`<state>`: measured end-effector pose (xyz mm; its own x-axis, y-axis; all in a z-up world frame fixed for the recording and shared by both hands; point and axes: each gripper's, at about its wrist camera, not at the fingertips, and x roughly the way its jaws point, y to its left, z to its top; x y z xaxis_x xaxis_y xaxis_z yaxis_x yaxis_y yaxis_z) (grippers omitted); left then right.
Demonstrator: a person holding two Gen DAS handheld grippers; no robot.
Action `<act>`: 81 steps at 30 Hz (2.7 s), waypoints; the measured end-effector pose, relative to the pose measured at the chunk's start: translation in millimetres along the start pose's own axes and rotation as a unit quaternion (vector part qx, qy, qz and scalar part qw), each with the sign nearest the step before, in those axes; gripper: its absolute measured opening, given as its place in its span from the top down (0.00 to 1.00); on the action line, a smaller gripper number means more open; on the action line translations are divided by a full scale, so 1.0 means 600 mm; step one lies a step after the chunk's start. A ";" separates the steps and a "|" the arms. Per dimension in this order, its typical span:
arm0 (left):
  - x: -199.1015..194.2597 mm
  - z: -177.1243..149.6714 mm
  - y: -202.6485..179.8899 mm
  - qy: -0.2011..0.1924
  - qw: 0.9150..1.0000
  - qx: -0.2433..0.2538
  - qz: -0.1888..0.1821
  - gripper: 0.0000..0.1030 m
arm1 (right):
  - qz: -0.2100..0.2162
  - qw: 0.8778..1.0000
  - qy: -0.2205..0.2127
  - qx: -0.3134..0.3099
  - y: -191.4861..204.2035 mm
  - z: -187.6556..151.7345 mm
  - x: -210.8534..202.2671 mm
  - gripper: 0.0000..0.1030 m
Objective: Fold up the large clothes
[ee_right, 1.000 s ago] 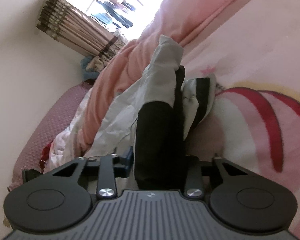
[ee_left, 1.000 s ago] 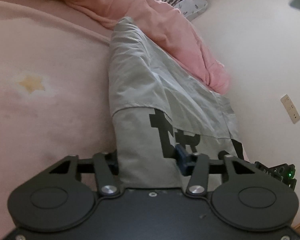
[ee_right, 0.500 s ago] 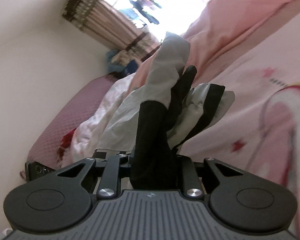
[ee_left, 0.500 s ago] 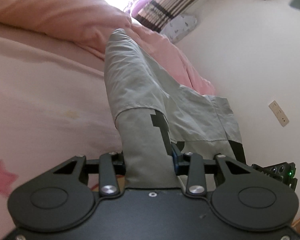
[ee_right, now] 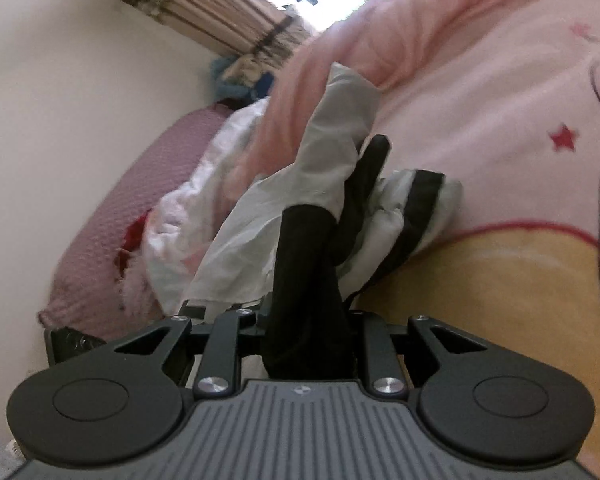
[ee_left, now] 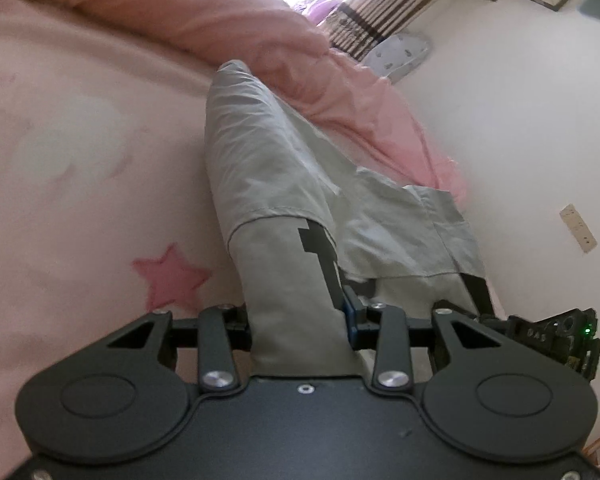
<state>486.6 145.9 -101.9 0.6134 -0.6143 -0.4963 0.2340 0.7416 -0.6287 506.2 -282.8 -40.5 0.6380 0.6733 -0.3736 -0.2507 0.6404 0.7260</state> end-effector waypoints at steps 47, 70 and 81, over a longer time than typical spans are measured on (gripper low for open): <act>-0.136 -0.206 -0.146 -0.014 0.985 0.146 0.091 0.30 | -0.275 0.940 -0.082 -0.182 0.164 -0.208 -0.097 0.79; -0.034 -0.088 -0.117 -0.038 0.987 0.131 0.083 0.29 | -0.303 0.935 -0.085 -0.161 0.120 -0.081 0.014 0.79; -0.146 -0.190 -0.173 -0.067 0.977 0.160 0.120 0.29 | -0.279 0.935 -0.097 -0.197 0.213 -0.171 -0.086 0.75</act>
<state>322.8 91.9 -61.3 0.7683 -0.3868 -0.5100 0.2818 0.9198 -0.2731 366.7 -197.8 12.1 0.8603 0.1388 -0.4906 -0.0639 0.9840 0.1664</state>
